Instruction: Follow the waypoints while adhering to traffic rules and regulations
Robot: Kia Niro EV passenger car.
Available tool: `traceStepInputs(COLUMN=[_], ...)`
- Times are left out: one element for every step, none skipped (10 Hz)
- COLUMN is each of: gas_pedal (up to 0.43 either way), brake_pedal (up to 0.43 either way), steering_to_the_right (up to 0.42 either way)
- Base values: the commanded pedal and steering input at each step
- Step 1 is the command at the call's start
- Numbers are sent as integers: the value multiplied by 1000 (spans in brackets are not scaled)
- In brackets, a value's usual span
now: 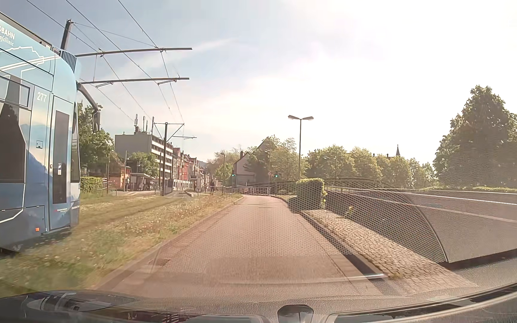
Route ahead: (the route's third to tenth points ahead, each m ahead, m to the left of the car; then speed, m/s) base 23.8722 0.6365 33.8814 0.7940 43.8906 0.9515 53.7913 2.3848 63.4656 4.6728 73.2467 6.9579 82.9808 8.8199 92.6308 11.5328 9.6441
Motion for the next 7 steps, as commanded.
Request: traceStepInputs(gas_pedal=[67,67,67,67,67,67,67], brake_pedal=[0,0,0,0,0,0,0], steering_to_the_right=[-4,-4,-4,-4,-4,-4,-4])
